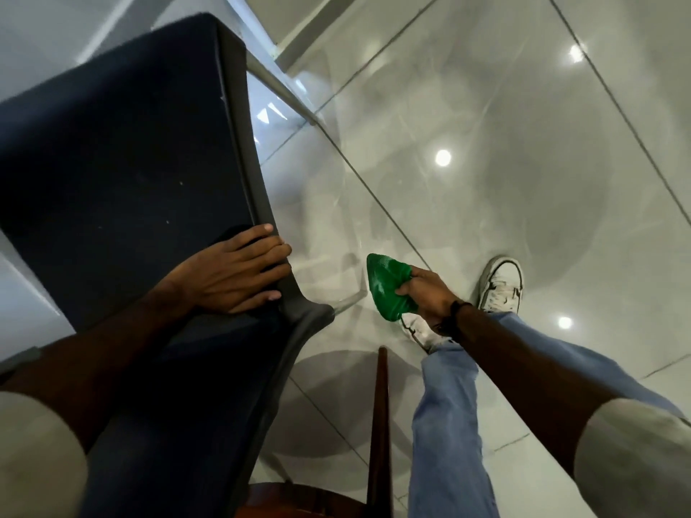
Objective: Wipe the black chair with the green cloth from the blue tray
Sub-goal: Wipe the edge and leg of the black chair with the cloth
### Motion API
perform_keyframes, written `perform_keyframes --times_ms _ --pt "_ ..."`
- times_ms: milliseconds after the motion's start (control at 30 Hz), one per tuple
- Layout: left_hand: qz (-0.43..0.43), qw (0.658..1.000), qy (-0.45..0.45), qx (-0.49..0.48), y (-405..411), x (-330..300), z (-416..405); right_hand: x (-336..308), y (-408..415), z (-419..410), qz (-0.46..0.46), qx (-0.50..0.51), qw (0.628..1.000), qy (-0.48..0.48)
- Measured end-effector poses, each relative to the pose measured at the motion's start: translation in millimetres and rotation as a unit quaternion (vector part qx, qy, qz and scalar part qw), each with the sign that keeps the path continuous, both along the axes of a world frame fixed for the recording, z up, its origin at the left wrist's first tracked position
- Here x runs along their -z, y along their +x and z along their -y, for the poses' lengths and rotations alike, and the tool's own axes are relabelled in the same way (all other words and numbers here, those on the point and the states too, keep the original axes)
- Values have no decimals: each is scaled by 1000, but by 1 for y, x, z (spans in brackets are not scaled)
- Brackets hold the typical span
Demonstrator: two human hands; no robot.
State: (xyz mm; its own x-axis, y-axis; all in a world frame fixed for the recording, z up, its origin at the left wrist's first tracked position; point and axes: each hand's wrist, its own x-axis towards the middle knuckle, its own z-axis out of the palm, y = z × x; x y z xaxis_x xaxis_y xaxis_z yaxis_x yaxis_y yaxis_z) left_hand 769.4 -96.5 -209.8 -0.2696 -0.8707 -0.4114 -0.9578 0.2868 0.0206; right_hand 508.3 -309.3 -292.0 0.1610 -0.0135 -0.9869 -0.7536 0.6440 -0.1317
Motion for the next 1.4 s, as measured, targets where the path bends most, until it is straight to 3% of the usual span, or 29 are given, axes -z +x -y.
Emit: perform_keyframes --times_ms 167,333,500,767,900,1033,1133,1400 --pt "31 997 -21 -63 46 -12 34 -11 53 22 24 2 999 -25" --pt "46 995 -59 -64 110 -12 69 -2 112 45 61 -8 997 -38" --pt "12 999 -45 -16 157 -6 98 -3 167 70 96 16 994 -59" --pt "-68 993 -97 -23 172 16 98 5 256 91 131 59 982 -125" --pt "-80 993 -90 -18 175 16 98 -6 305 83 149 2 975 -164" --pt "-86 993 -78 -20 176 17 97 -23 337 73 219 -122 934 -254" --pt "-84 993 -82 -16 176 16 99 -26 348 65 253 -202 910 -259" --pt "-85 993 -77 -10 177 18 101 23 366 61 176 -241 930 -214"
